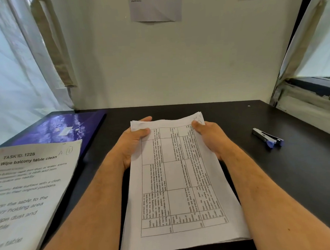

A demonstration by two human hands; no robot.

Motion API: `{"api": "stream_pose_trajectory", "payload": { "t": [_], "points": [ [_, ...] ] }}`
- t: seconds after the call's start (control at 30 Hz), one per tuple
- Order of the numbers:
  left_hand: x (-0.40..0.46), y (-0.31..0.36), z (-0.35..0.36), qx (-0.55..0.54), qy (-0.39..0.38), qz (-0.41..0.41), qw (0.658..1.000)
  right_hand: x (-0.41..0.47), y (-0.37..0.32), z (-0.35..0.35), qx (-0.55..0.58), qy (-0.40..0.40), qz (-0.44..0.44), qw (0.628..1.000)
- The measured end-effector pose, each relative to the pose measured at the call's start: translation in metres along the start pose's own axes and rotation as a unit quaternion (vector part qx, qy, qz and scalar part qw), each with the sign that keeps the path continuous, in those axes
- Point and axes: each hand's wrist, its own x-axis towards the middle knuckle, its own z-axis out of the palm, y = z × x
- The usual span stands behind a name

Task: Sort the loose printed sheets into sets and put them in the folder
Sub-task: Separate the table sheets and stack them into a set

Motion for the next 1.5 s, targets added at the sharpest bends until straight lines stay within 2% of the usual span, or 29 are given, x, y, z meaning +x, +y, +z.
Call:
{"api": "stream_pose_trajectory", "payload": {
  "t": [0.23,0.4,0.53,0.7,0.9,1.03,1.27,1.37,1.5],
  "points": [
    [-0.004,0.0,0.009,-0.115,-0.04,0.03,0.992,-0.006,0.0,-0.006,0.039,0.024,-0.006,0.999],
    [-0.003,-0.003,0.015,-0.219,-0.12,0.041,0.968,-0.007,-0.001,-0.017,0.055,0.016,-0.005,0.998],
    [0.0,-0.004,0.019,-0.205,-0.135,0.032,0.969,-0.007,0.009,-0.018,0.089,0.007,0.02,0.996],
    [0.002,-0.004,0.024,-0.184,-0.094,0.026,0.978,-0.005,0.014,-0.017,0.065,0.008,0.005,0.998],
    [0.004,-0.009,0.033,-0.166,-0.059,0.009,0.984,-0.011,0.015,-0.03,0.102,-0.027,0.005,0.994],
    [0.009,-0.009,0.047,-0.085,-0.036,-0.039,0.995,-0.015,0.018,-0.046,0.104,-0.006,0.008,0.994],
    [0.015,-0.013,0.067,-0.093,-0.115,-0.053,0.988,-0.012,0.024,-0.068,0.096,-0.012,0.032,0.995],
    [0.02,-0.015,0.065,-0.092,-0.116,-0.045,0.988,-0.005,0.026,-0.071,0.067,0.006,-0.028,0.997],
    [0.021,-0.015,0.066,-0.088,-0.106,-0.054,0.989,0.006,0.026,-0.067,-0.037,0.068,-0.096,0.992]
  ]
}}
